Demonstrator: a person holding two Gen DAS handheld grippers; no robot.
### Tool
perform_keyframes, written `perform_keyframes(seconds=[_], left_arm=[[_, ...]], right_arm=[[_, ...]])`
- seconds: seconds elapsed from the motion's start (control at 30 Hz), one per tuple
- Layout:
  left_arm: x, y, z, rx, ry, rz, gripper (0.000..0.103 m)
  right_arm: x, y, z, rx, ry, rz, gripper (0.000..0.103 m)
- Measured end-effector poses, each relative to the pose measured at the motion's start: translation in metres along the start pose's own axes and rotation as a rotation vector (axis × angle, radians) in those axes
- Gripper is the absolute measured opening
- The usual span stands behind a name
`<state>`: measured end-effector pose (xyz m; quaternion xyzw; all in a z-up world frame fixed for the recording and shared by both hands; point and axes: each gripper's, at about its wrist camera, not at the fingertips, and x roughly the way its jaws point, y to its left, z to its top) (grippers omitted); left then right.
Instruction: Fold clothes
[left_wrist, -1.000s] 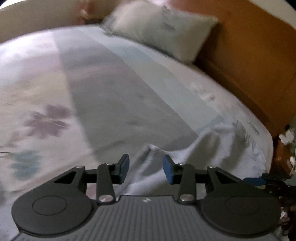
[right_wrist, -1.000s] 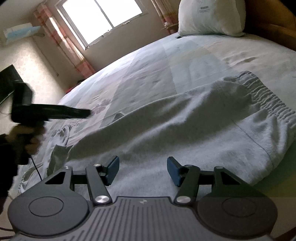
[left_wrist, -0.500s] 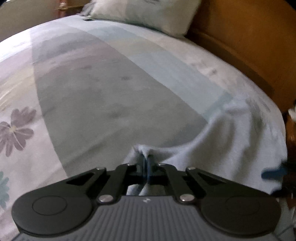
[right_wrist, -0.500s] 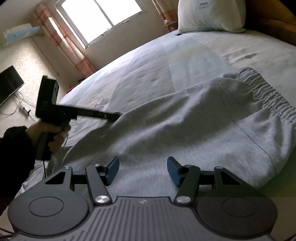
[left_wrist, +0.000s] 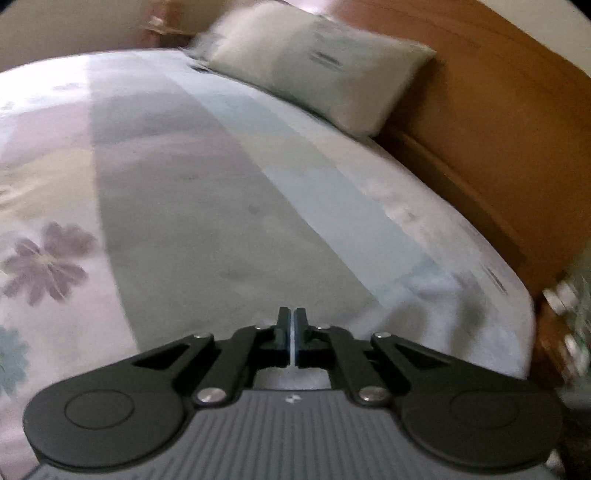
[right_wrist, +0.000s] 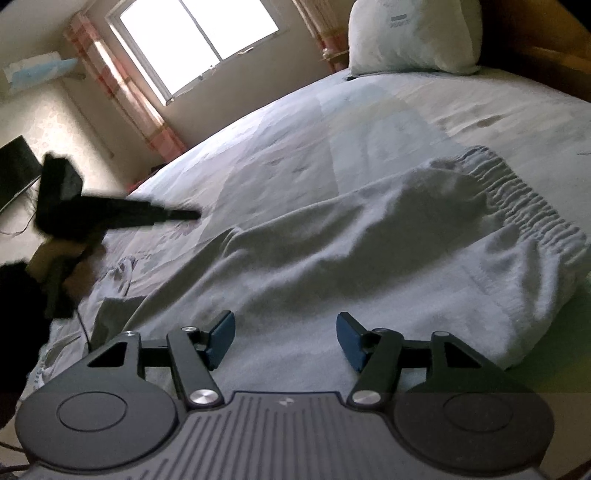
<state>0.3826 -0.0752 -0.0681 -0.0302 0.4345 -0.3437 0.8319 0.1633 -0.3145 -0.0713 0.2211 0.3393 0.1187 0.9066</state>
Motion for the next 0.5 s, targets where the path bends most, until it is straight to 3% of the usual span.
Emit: perform_keyframes(seconds=[0.07,0.13,0.2,0.27,0.37,0.5], left_arm=[[0.011,-0.011,-0.015,0.028,0.067,-0.018,0.007],[0.026,-0.016,-0.026,0.057,0.105,0.018,0.008],[0.04,-0.011,-0.03,0.057,0.107,0.086,0.007],[0.041,-0.005,-0.029,0.031,0.072,0.098,0.008],[0.038,-0.008,-0.027,0.027,0.055,0.096,0.007],[0.034,-0.011,-0.025,0.021,0.032,0.094,0.007]], right_arm=[[-0.004,-0.002,0.005,-0.01,-0.02,-0.023,0.07],[-0.01,-0.003,0.011,-0.042,-0.052,-0.074,0.073],[-0.016,-0.005,0.016,-0.107,-0.103,-0.138,0.078],[-0.018,-0.013,0.017,-0.167,-0.131,-0.232,0.083],[-0.014,-0.035,0.006,-0.196,-0.041,-0.371,0.082],[-0.031,-0.04,0.0,-0.185,-0.04,-0.34,0.083]])
